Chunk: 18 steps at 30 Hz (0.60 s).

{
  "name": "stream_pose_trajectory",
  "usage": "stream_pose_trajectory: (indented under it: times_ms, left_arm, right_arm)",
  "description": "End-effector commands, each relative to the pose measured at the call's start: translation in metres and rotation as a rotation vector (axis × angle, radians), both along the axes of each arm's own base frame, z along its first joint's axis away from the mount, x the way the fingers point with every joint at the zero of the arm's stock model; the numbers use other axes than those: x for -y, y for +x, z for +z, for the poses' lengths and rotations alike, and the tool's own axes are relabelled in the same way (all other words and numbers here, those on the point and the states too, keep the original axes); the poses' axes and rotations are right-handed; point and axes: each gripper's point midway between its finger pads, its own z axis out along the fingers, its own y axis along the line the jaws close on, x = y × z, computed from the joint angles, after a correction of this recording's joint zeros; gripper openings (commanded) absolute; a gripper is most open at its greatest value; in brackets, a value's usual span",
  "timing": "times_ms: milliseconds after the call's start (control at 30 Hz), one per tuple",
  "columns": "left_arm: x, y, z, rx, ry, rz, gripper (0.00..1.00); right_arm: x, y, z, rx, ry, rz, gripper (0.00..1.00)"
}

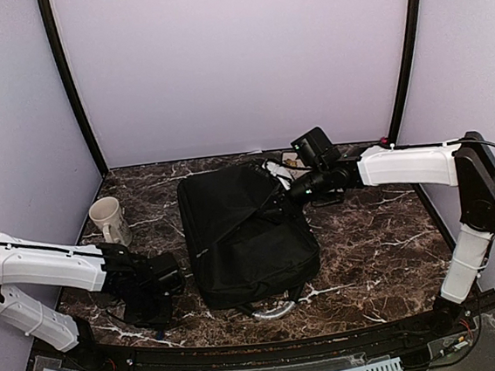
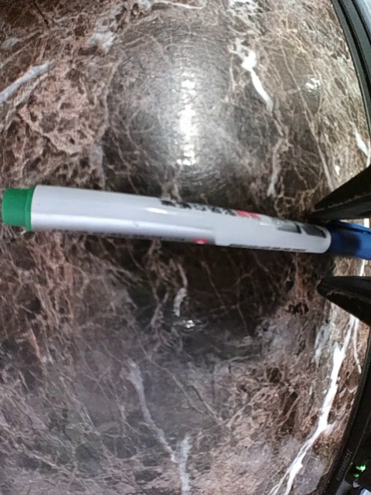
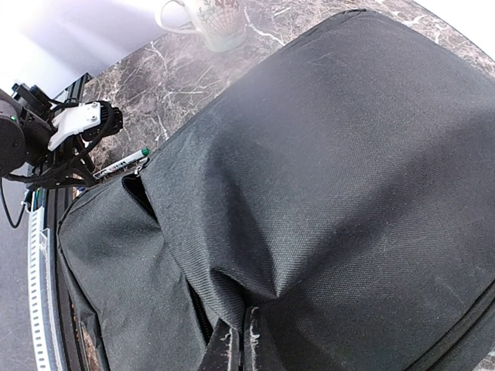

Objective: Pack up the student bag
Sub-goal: Pick up the pen at the center of the board.

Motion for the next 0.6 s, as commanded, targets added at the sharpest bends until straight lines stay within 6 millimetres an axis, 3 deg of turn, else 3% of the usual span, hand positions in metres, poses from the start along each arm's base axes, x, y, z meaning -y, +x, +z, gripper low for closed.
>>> stream_pose_trajectory:
  times_ms: [0, 367, 567]
  left_arm:
    - [-0.001, 0.006, -0.002, 0.023, 0.032, -0.019, 0.27]
    - [0.010, 0.035, -0.003, 0.068, 0.057, -0.053, 0.24]
    - [0.014, 0.040, -0.002, 0.067, 0.028, -0.059, 0.13]
  right_arm:
    - [-0.007, -0.011, 0.011, -0.025, 0.050, 0.058, 0.00]
    - [-0.007, -0.011, 0.007, -0.035, 0.044, 0.057, 0.00]
    - [-0.007, -0.010, 0.008, -0.031, 0.043, 0.054, 0.00]
